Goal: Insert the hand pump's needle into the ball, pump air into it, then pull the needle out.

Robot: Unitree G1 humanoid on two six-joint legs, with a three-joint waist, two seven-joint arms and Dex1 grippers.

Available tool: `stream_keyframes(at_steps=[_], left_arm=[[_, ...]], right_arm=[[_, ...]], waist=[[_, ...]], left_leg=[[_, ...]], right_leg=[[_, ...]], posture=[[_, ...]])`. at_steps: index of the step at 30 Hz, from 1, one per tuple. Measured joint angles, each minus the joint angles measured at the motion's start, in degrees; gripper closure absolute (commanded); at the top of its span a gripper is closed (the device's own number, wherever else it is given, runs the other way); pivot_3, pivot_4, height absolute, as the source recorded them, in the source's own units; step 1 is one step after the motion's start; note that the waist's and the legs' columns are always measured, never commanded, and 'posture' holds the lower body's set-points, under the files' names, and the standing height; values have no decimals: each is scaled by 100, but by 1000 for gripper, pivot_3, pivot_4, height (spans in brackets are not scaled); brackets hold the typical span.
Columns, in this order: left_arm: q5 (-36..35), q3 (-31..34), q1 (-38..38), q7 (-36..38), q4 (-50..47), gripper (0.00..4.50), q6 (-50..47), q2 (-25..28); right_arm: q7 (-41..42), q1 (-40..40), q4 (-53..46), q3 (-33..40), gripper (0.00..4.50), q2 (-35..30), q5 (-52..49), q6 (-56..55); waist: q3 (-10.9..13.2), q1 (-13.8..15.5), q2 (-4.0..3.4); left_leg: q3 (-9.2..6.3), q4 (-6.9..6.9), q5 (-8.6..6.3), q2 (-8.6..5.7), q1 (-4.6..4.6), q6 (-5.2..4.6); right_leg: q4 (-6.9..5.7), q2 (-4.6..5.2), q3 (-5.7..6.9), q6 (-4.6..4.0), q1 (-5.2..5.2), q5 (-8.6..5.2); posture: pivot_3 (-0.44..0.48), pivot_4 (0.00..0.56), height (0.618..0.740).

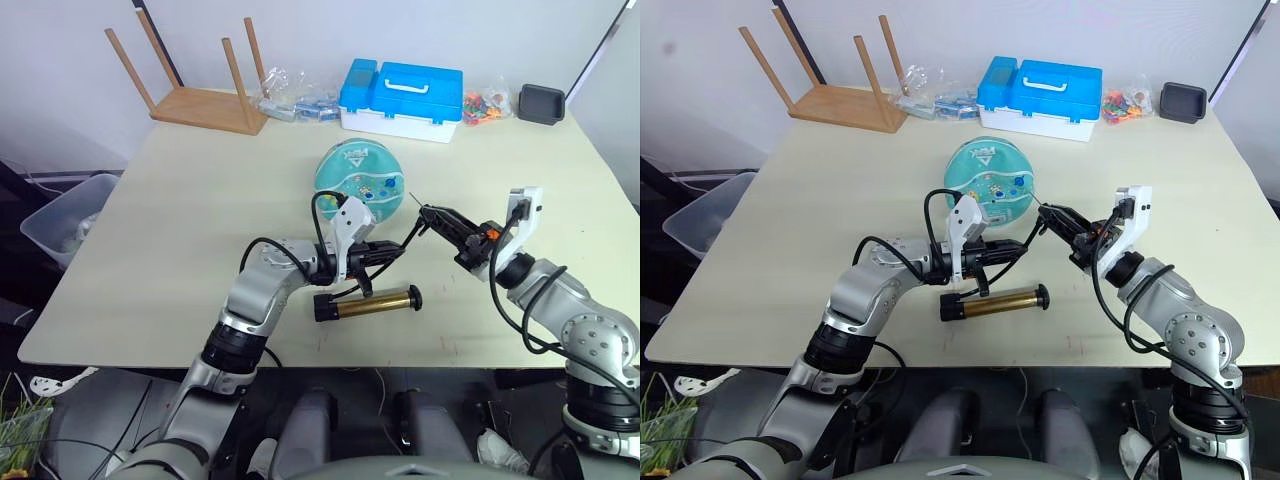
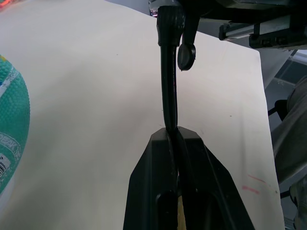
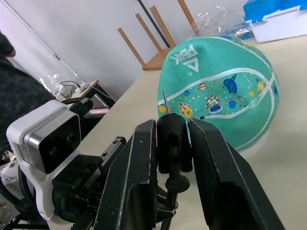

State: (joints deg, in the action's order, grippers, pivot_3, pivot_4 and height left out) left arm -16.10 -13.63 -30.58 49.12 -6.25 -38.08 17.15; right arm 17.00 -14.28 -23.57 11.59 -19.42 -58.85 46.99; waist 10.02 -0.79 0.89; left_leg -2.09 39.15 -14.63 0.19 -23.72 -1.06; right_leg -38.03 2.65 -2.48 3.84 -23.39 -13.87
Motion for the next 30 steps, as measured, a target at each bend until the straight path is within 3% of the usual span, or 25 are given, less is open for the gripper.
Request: stream_keyframes(at_steps=[2, 22, 24, 27, 28, 30], left_arm=[[-7, -8, 0, -7, -18, 4500, 0, 2], [-85, -54, 3, 42, -58, 4500, 13, 55], [-94, -54, 3, 44, -58, 4500, 13, 62], [-98, -54, 3, 41, -58, 4500, 13, 63], [-99, -54, 3, 39, -58, 4500, 13, 63], [-99, -53, 2, 28, -58, 4500, 13, 65]], right_arm=[[7, 8, -3, -9, 1522, -34, -21, 31], [-9, -34, -1, -57, 1522, -77, -20, 32], [-21, -35, -1, -57, 2053, -77, -24, 32], [-57, -39, -1, -57, 3320, -77, -26, 37], [-70, -43, -1, -57, 3938, -77, -28, 41], [-83, -64, -1, -75, 4183, -77, -80, 70]], waist=[[0, 0, 0], [0, 0, 0], [0, 0, 0], [0, 0, 0], [0, 0, 0], [0, -1, 0]], left_leg=[[0, 0, 0, 0, 0, 0], [0, -2, 0, 0, 0, 0], [0, -2, 0, 0, 0, 0], [0, -2, 0, 0, 0, 0], [0, -3, 0, 0, -1, 0], [0, -3, 0, 0, 0, 0]], right_leg=[[0, 0, 0, 0, 0, 0], [2, 0, 0, 0, 0, 0], [2, 0, 0, 0, 0, 0], [3, 0, 0, 0, 0, 0], [3, 0, 0, 0, 0, 0], [3, 0, 0, 0, -1, 0]], posture=[[0, 150, 740], [0, 150, 740], [0, 150, 740], [0, 150, 740], [0, 150, 740], [0, 150, 740]])
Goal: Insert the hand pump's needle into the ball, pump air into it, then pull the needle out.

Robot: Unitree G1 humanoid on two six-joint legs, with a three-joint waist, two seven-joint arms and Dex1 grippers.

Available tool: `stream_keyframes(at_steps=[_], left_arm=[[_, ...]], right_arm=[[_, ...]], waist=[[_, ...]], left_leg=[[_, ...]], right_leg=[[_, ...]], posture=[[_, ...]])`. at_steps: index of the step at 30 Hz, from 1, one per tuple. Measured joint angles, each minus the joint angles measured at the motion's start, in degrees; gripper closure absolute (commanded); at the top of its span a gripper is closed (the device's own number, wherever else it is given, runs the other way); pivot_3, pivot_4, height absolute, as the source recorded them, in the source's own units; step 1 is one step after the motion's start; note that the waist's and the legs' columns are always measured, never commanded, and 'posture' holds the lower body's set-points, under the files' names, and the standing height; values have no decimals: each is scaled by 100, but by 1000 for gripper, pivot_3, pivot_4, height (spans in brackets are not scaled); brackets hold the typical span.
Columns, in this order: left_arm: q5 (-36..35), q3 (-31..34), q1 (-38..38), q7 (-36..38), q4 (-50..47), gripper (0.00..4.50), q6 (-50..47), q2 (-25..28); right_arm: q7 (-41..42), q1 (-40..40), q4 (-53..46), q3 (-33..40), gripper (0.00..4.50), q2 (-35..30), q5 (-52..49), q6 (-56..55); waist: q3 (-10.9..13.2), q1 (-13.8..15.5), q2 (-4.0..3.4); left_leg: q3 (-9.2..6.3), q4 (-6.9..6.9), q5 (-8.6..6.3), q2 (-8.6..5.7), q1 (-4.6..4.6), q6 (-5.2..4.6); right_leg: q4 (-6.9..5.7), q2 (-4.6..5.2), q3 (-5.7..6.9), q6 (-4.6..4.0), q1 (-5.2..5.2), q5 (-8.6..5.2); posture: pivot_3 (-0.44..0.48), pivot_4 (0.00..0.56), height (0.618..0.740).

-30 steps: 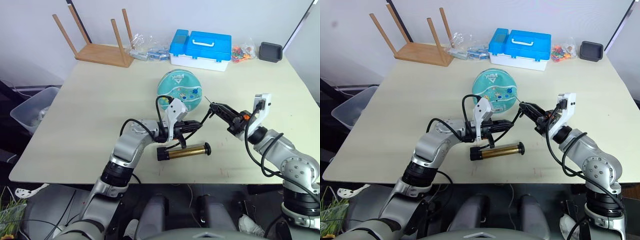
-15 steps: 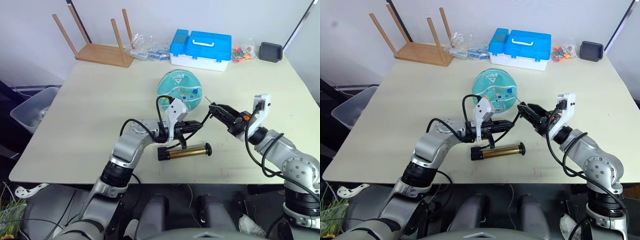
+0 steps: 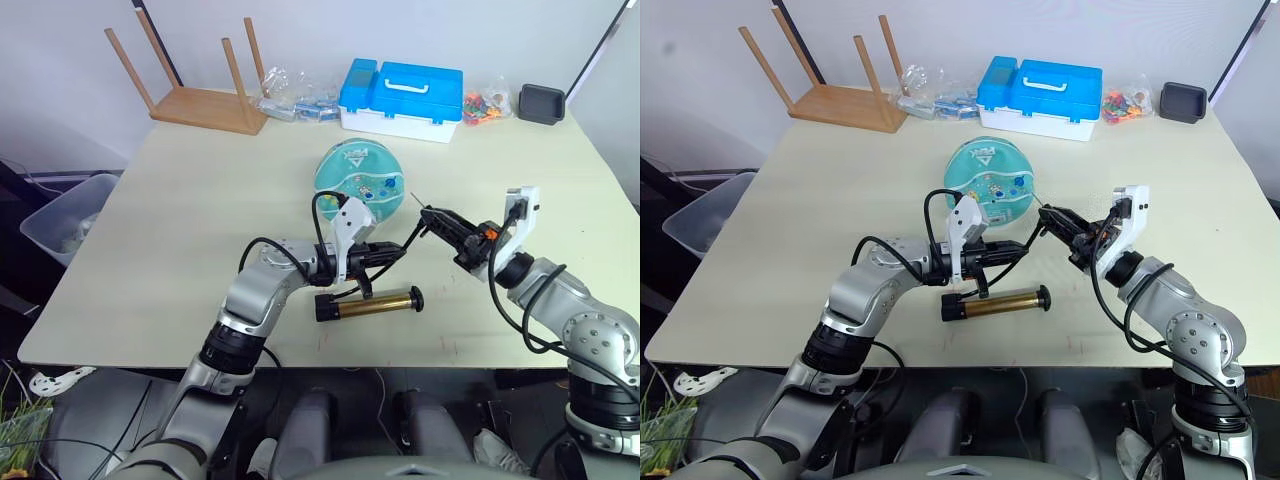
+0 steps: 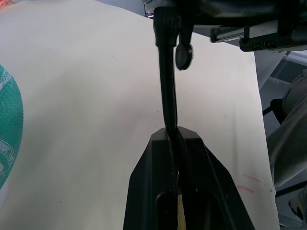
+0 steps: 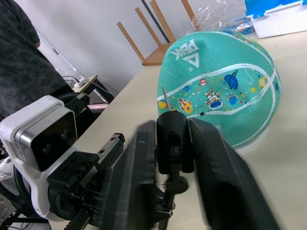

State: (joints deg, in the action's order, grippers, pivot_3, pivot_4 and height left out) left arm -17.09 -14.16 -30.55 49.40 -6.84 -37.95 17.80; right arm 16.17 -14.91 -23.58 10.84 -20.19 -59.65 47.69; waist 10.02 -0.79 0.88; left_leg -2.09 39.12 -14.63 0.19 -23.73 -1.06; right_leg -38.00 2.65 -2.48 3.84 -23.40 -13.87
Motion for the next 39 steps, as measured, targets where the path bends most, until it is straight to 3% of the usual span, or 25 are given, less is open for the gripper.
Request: stream_keyframes(at_steps=[11, 14, 16, 22, 28, 30, 33, 35, 39], left_arm=[[14, 10, 6, -284, 35, 4500, 105, -202], [-133, 101, 28, -228, 164, 3669, 350, -395], [-267, 234, 20, -233, 164, 2874, 238, -373], [-470, 386, 158, -286, -9, 104, 47, -173], [-855, 880, 392, -172, -442, 0, -295, 503], [-1054, 1205, 575, -81, -653, 0, -400, 924], [-1192, 1430, 686, -70, -728, 0, -476, 1136], [-1375, 1772, 774, -69, -790, 0, -595, 1449], [-1482, 2173, 820, -35, -804, 0, -647, 1875]], right_arm=[[-48, -130, 0, 21, 4183, -130, -110, 92], [-14, -317, 0, 53, 4183, -317, -102, 100], [26, -409, 40, 14, 4183, -468, -45, 172], [442, -798, 328, -401, 4183, -1385, 536, 432], [984, -1723, 690, -789, 4183, -2143, 1219, 565], [1438, -2265, 781, -1349, 4183, -2522, 1793, 540], [1679, -2650, 806, -1846, 4183, -2749, 2226, 529], [1887, -3319, 867, -2437, 4183, -2884, 2632, 852], [2163, -3817, 926, -2666, 4183, -2809, 2777, 1185]], waist=[[0, 5, 0], [0, 4, 0], [0, -4, 0], [3, -14, -3], [4, -13, -3], [8, -16, -5], [13, -12, -10], [20, -19, -12], [20, -10, -11]], left_leg=[[0, 0, 0, 0, -2, 0], [2, -1, 0, 0, -2, 0], [2, -3, 0, 0, -2, 0], [10, -6, 0, 0, -3, 0], [9, -10, 0, 3, -4, 0], [10, -13, 0, 7, -5, 0], [10, -18, 0, 10, -8, 0], [10, -22, 0, 14, -9, 0], [5, -29, 0, 14, -10, 1]], right_leg=[[2, 1, -2, 0, -1, 0], [1, 1, -1, 0, -2, 0], [1, -1, -1, -1, -4, 0], [2, 1, -12, 0, -11, 0], [3, -1, -10, -1, -16, -1], [8, 1, -11, -1, -19, 0], [9, 3, -11, -1, -25, 0], [8, 4, -11, -3, -31, 0], [11, 4, -6, -5, -30, -1]], posture=[[0, 150, 740], [0, 150, 740], [0, 150, 740], [0, 150, 740], [0, 150, 740], [0, 150, 740], [0, 150, 740], [0, 150, 740], [0, 150, 740]])
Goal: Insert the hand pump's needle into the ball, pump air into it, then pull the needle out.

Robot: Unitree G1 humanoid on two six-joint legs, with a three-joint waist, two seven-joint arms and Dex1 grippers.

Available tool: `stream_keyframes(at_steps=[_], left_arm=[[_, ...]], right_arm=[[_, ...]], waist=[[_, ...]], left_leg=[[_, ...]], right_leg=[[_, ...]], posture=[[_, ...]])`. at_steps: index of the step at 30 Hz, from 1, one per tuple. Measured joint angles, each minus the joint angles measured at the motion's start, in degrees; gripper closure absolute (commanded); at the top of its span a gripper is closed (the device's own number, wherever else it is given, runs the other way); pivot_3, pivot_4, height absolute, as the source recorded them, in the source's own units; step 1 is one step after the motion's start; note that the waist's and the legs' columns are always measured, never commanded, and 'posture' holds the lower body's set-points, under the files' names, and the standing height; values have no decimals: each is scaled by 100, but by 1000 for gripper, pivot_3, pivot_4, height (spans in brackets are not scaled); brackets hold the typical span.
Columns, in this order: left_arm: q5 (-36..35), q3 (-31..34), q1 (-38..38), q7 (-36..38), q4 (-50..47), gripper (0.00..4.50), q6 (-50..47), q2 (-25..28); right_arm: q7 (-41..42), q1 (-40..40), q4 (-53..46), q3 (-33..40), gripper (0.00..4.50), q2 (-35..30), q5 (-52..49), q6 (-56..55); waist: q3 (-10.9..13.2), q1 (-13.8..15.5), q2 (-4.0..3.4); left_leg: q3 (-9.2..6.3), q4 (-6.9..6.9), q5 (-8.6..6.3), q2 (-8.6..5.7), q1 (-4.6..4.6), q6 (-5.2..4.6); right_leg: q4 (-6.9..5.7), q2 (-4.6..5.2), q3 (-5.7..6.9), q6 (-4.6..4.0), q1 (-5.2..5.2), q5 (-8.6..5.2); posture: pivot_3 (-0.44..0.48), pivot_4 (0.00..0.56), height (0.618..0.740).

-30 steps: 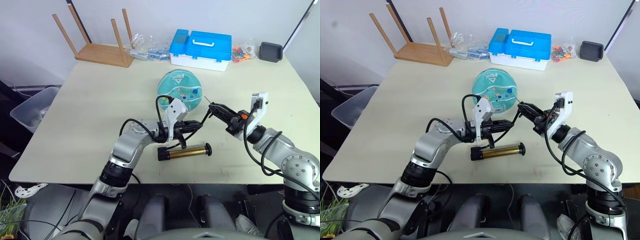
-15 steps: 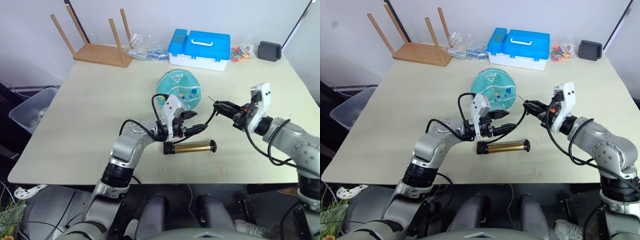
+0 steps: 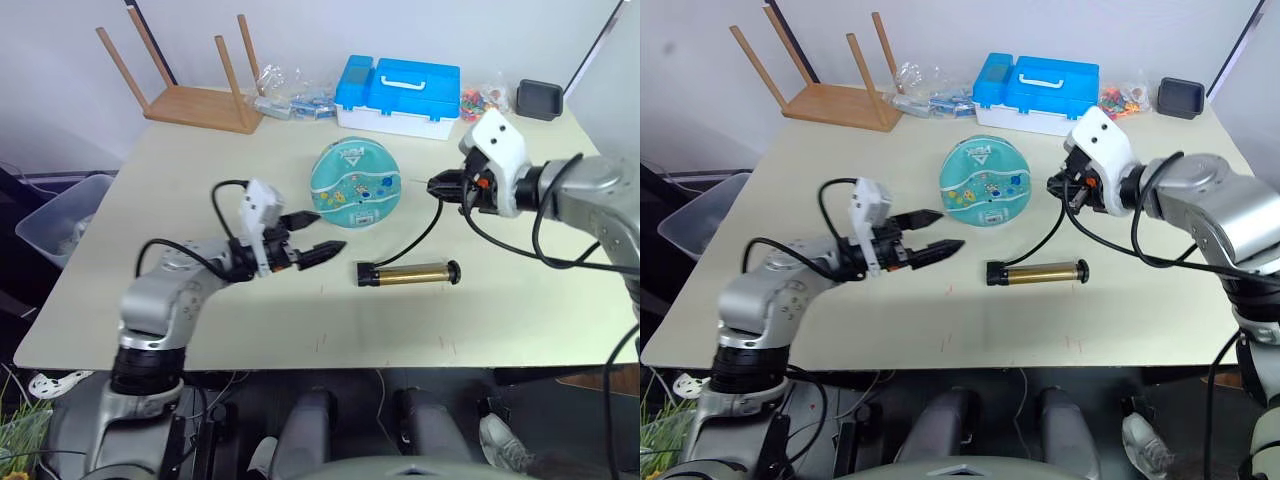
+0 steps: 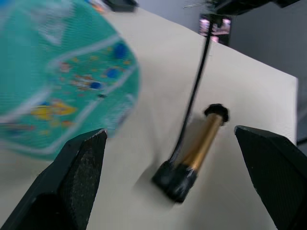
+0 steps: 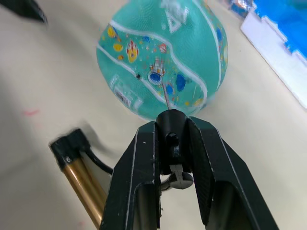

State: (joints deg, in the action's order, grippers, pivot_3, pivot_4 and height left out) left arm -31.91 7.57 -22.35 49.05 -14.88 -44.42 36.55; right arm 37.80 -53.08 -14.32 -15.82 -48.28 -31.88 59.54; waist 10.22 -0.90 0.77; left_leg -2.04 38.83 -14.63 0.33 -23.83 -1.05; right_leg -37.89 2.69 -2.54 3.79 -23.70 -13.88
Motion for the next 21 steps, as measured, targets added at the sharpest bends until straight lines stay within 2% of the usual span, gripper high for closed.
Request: stream_keyframes(at_steps=[4, 9, 16, 21], left_arm=[[25, 325, -259, 76, 578, 0, 33, 374], [248, 133, -996, 57, 1349, 0, 300, 343], [1279, -839, -2019, -291, 2768, 0, 1176, -435], [1808, -1153, -2499, -446, 3469, 0, 1832, -794]], right_arm=[[295, -225, 24, -387, 4183, 155, 224, 163], [439, -376, 65, -610, 4183, 348, 497, 281], [267, -395, 89, -631, 4183, 829, 765, 653], [89, -375, 77, -591, 4183, 1036, 883, 897]], waist=[[0, 26, 1], [2, 22, 4], [2, 11, 5], [2, 2, 5]], left_leg=[[-1, -6, 0, -6, -1, 0], [0, -7, 0, -17, -1, 0], [4, -8, 1, -23, -4, 1], [5, -16, 1, -23, -5, 1]], right_leg=[[3, 9, 5, 1, 0, 1], [3, 11, 7, 2, 0, 1], [1, 9, 9, 1, -2, 2], [-1, 8, 6, 0, -11, 2]], posture=[[0, 150, 740], [0, 150, 740], [0, 150, 740], [0, 150, 740]])
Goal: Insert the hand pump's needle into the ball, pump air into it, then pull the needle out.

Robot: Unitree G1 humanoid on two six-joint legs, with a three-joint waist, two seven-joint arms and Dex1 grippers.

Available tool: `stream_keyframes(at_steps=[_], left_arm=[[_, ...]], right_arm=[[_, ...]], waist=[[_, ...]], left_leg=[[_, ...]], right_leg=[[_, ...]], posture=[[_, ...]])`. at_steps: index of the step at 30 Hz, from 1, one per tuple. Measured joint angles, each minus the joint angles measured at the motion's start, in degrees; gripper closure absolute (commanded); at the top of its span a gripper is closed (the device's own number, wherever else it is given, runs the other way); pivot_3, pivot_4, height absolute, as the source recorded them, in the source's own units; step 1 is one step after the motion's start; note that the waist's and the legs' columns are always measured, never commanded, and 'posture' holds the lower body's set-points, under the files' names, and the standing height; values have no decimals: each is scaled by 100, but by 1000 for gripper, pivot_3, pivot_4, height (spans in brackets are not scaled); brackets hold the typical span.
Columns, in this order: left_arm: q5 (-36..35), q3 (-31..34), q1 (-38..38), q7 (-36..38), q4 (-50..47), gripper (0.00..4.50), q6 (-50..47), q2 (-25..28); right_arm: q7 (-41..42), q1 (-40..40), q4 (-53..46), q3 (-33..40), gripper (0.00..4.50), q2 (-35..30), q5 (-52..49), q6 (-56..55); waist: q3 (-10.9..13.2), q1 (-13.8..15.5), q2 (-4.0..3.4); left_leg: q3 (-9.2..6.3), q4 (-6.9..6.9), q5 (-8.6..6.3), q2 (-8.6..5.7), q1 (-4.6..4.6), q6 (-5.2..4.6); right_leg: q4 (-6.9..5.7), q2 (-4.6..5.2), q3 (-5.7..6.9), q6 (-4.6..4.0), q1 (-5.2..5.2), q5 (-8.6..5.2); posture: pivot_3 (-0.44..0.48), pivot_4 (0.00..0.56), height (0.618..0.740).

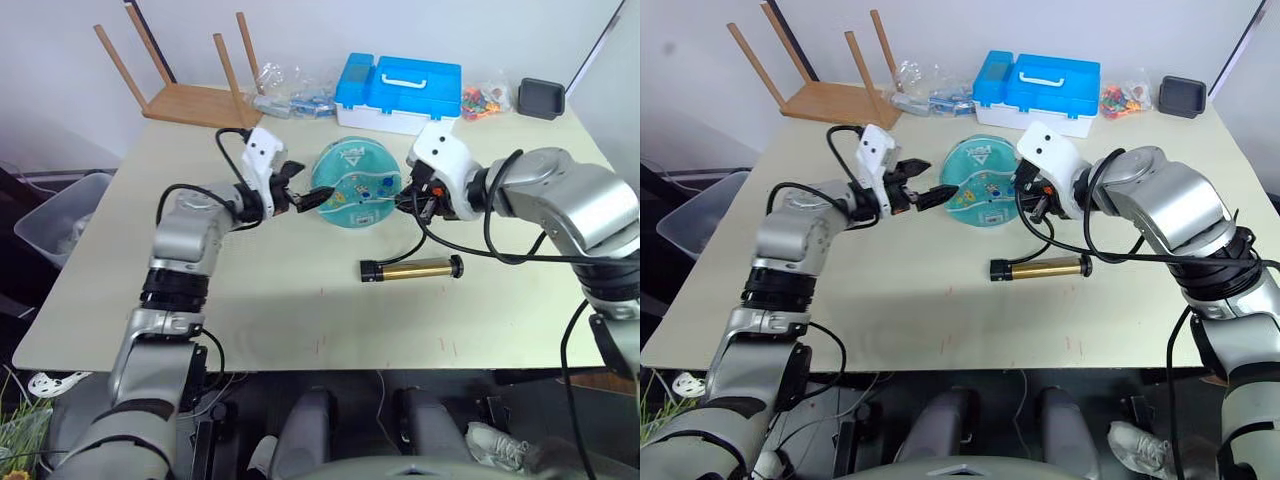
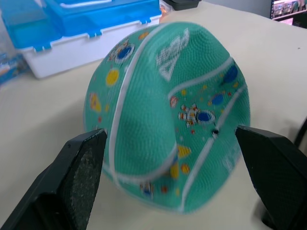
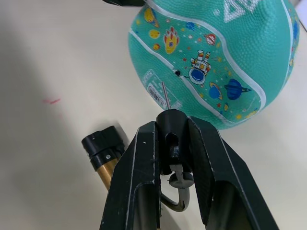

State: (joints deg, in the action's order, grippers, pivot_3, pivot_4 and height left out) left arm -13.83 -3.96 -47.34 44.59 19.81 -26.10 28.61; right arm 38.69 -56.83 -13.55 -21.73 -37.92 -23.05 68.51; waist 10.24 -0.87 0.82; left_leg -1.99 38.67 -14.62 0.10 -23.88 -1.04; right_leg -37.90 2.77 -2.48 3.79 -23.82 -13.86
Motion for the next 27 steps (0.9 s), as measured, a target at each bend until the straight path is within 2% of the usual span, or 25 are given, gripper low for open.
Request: stream_keyframes(at_steps=[4, 9, 12, 16, 21, 23, 27], left_arm=[[541, -145, -441, -374, 895, 0, 577, -336], [812, -156, -584, -636, 1415, 0, 821, -520], [881, -149, -636, -760, 1658, 707, 909, -591], [906, -104, -640, -793, 1757, 2549, 932, -670], [866, -41, -613, -846, 1585, 4095, 693, -711], [861, -11, -530, -899, 1366, 4405, 562, -758], [836, 36, -278, -1038, 932, 4500, 393, -824]], right_arm=[[-137, 25, -13, 9, 4183, 233, 41, 131], [-215, 50, -12, 12, 4183, 320, 120, 134], [-264, 51, 20, 7, 4183, 413, 210, 119], [-294, 50, 170, -70, 4183, 498, 387, 49], [-267, -154, 694, -667, 4183, 708, 877, -304], [-193, -275, 835, -829, 4183, 751, 1030, -455], [-20, -447, 1241, -1143, 4183, 843, 1400, -825]], waist=[[0, -9, 0], [0, -9, 0], [0, -16, 0], [0, -14, 0], [0, -100, 0], [0, -128, 0], [0, -137, 0]], left_leg=[[1, 0, 0, -1, 0, -1], [0, -1, 0, -1, -1, 0], [0, 0, 0, -2, -2, 0], [0, 0, 0, -2, -1, 0], [-1, 0, 0, -2, 0, 0], [-2, 0, 0, -2, 0, 0], [-4, 0, 0, -2, 1, 1]], right_leg=[[-2, 1, -2, 1, 0, 0], [-2, 1, -1, 1, -2, 0], [-3, 1, -2, 1, -2, 0], [-5, 0, 0, 1, -2, 0], [-10, 0, -2, 1, -4, 1], [-10, 1, -3, 1, -4, 1], [-10, 1, -2, 0, -5, 1]], posture=[[0, 150, 740], [0, 150, 740], [0, 150, 740], [0, 150, 740], [0, 150, 740], [0, 150, 740], [0, 150, 740]])
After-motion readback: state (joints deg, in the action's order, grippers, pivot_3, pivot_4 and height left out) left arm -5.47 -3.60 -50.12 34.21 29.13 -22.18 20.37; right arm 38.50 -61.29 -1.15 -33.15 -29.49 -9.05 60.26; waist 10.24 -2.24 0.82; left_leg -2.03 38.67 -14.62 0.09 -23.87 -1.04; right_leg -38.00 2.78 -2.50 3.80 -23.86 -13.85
